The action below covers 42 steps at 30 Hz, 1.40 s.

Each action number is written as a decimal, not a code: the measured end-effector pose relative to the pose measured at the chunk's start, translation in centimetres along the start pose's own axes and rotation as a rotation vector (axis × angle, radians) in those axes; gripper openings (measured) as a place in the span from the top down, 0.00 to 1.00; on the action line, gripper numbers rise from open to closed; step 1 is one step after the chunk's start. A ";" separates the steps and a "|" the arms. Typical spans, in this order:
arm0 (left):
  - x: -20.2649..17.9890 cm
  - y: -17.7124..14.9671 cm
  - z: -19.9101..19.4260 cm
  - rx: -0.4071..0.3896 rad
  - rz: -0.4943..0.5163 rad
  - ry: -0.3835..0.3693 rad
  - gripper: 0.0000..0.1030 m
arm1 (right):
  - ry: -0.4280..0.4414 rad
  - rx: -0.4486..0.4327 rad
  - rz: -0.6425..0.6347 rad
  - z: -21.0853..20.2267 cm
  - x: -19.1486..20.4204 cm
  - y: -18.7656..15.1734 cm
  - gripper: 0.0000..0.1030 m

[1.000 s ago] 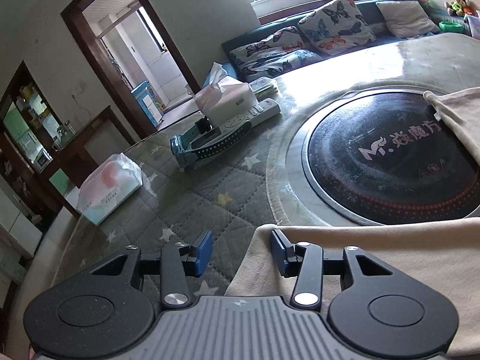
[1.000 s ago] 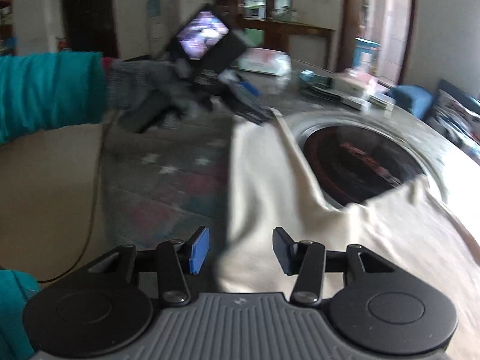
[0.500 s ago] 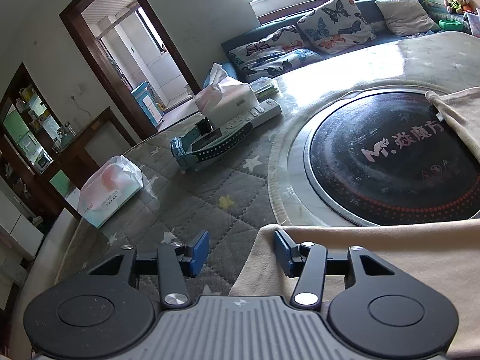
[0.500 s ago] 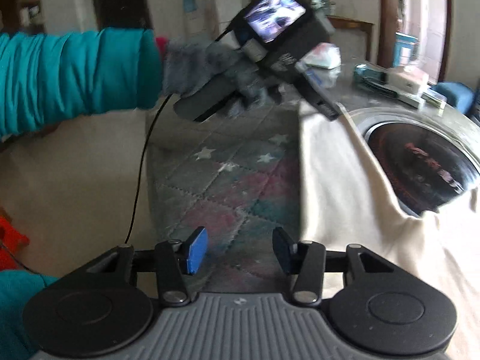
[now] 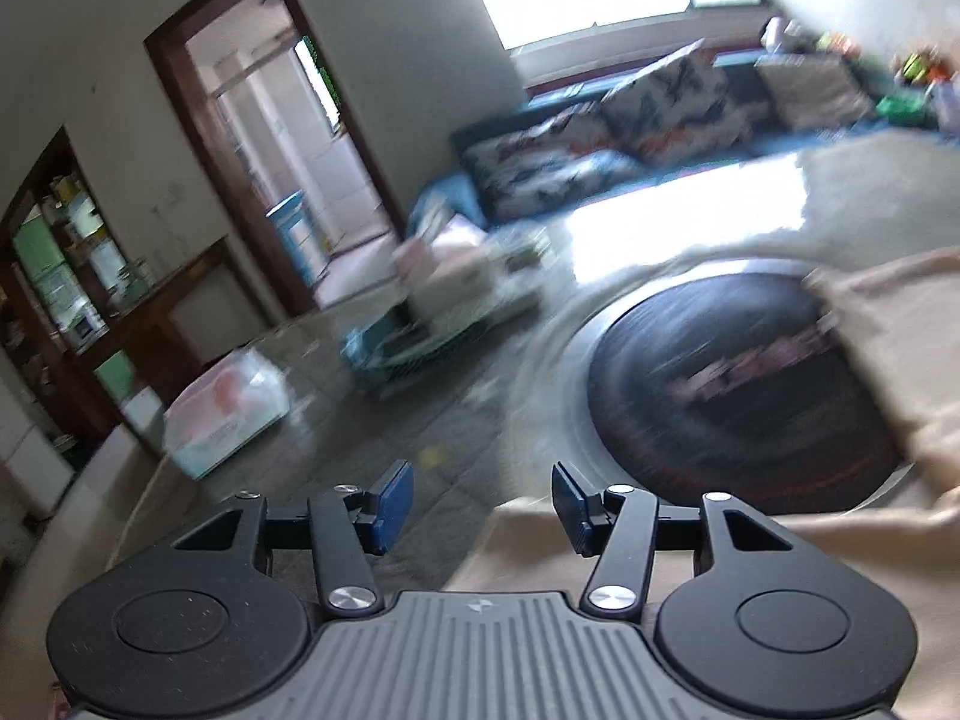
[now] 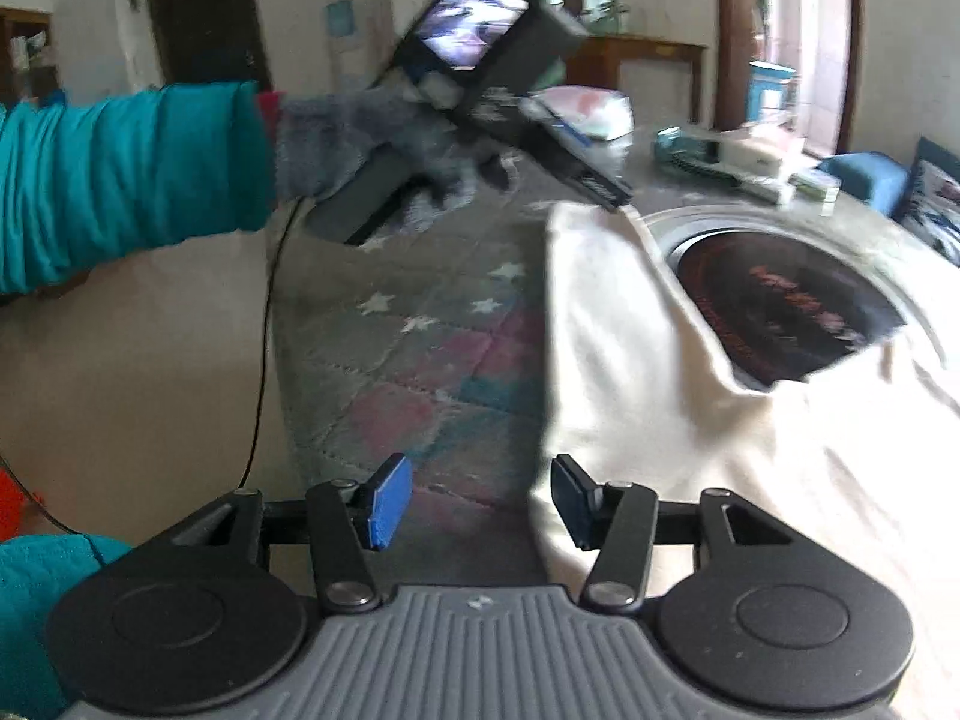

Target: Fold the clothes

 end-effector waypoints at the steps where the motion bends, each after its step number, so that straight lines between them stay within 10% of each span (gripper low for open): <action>1: -0.7 0.3 -0.9 -0.003 -0.024 -0.049 0.47 | -0.017 -0.007 0.013 -0.6 -0.5 -0.1 0.49; 12: -11.0 1.5 -7.5 -0.011 -0.079 -0.507 0.47 | -0.308 -0.055 0.211 -8.8 -6.3 -4.8 0.44; 26: -13.3 -1.3 -6.7 0.095 -0.099 -0.562 0.49 | -0.462 -0.087 0.409 -14.3 -10.0 -11.6 0.44; 42: -16.7 -2.3 -14.5 -0.034 0.032 -0.655 0.46 | -0.476 0.001 0.245 -13.5 -6.4 -10.8 0.37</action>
Point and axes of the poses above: each gripper's, at about its wrist camera, not at the fingertips, and z roughly the way its jaws point, x to its left, y to its top, the point moved 6 cm from there along z, roughly the way its jaws point, and after that the axes turned 12 degrees about y, right-handed, at the moved point
